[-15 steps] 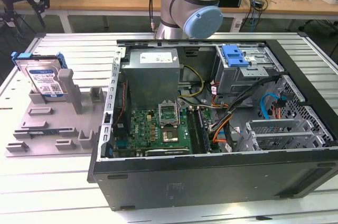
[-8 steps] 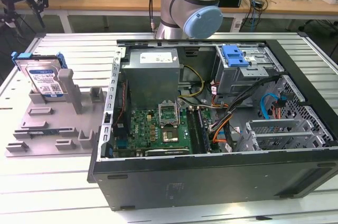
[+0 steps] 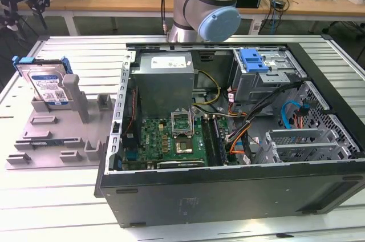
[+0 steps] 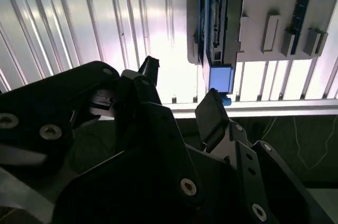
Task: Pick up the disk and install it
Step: 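Pick up the disk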
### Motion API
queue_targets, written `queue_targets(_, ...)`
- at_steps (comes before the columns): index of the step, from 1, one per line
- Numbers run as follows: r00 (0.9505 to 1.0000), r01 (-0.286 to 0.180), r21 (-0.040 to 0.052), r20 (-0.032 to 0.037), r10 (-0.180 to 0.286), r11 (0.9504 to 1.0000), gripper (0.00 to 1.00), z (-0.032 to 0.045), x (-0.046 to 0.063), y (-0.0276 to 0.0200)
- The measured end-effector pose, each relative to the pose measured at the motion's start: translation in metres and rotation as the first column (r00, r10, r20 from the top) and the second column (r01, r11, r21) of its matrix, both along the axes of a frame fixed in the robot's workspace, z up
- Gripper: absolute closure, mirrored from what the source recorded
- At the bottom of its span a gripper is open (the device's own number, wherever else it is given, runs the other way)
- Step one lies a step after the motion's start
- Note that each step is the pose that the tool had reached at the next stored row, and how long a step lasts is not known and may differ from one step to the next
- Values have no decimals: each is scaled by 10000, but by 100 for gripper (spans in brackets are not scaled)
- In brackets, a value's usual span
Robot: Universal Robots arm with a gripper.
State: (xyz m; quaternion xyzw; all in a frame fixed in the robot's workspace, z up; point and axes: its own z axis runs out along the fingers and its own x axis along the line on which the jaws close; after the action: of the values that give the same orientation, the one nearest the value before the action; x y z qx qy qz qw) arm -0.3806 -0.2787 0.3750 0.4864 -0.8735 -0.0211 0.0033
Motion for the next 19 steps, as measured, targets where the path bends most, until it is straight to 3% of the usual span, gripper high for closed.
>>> queue_targets(2, 9990, -446, -7, -2, 446, 9990, 44, 0, 0, 0)
queue_targets(5, 9933, -1158, -21, -7, 1158, 9933, 44, 0, 0, 0)
queue_targets(10, 9720, -2348, -52, -20, 2348, 9720, 44, -1, 0, 0)
queue_targets(12, 9607, -2774, -70, -30, 2774, 9607, 44, -1, 0, 0)
queue_targets(14, 9415, -3370, -100, -45, 3370, 9414, 44, -1, 0, 0)
queue_targets(16, 9281, -3723, -127, -61, 3723, 9280, 44, 0, -1, 0)
queue_targets(17, 9175, -3976, -144, -72, 3976, 9174, 44, 0, -2, 0)
queue_targets(19, 9065, -4222, -156, -83, 4221, 9064, 44, 0, -5, 0)
